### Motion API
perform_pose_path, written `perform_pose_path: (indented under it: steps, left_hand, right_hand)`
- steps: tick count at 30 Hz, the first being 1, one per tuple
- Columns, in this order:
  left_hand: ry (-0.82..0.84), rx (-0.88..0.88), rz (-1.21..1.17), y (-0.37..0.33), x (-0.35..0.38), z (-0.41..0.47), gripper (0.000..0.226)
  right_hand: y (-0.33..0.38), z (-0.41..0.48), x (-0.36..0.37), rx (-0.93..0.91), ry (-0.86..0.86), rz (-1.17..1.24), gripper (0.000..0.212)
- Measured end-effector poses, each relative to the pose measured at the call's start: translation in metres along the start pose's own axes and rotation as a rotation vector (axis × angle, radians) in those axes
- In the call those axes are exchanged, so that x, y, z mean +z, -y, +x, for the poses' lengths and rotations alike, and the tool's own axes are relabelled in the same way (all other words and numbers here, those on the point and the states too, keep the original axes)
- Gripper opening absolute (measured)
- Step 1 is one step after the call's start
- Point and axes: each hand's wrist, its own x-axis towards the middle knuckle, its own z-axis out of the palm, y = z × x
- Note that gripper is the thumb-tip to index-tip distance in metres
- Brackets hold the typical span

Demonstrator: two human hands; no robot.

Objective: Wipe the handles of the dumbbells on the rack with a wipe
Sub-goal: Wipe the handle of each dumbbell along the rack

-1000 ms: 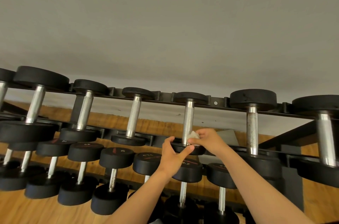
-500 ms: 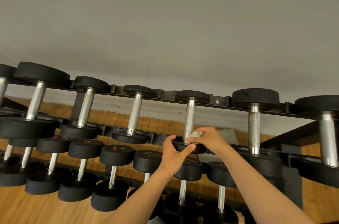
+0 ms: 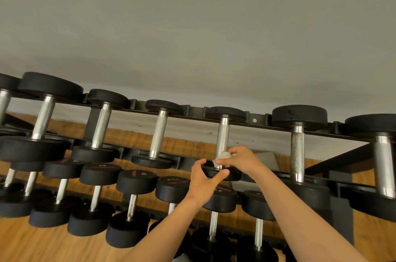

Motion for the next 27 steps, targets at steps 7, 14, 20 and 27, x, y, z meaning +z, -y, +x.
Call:
perform_pose_path:
  steps: [7, 14, 20, 27]
  left_hand:
    - [-0.004, 0.007, 0.006, 0.0, 0.0, -0.001, 0.084]
    - [-0.013, 0.004, 0.007, -0.002, 0.001, -0.002, 0.083]
    - [-0.018, 0.003, 0.009, -0.004, 0.001, -0.003, 0.084]
    - [-0.01, -0.021, 0.0, -0.001, 0.0, -0.003, 0.088]
  right_hand:
    - [0.0, -0.004, -0.012, -0.041, -0.083, 0.12, 0.029]
    - [0.001, -0.004, -0.012, -0.003, -0.06, 0.147, 0.021]
    - [0.016, 0.004, -0.004, 0.009, -0.127, 0.28, 0.029]
    - [0.002, 0.001, -0.001, 0.048, -0.24, 0.406, 0.044]
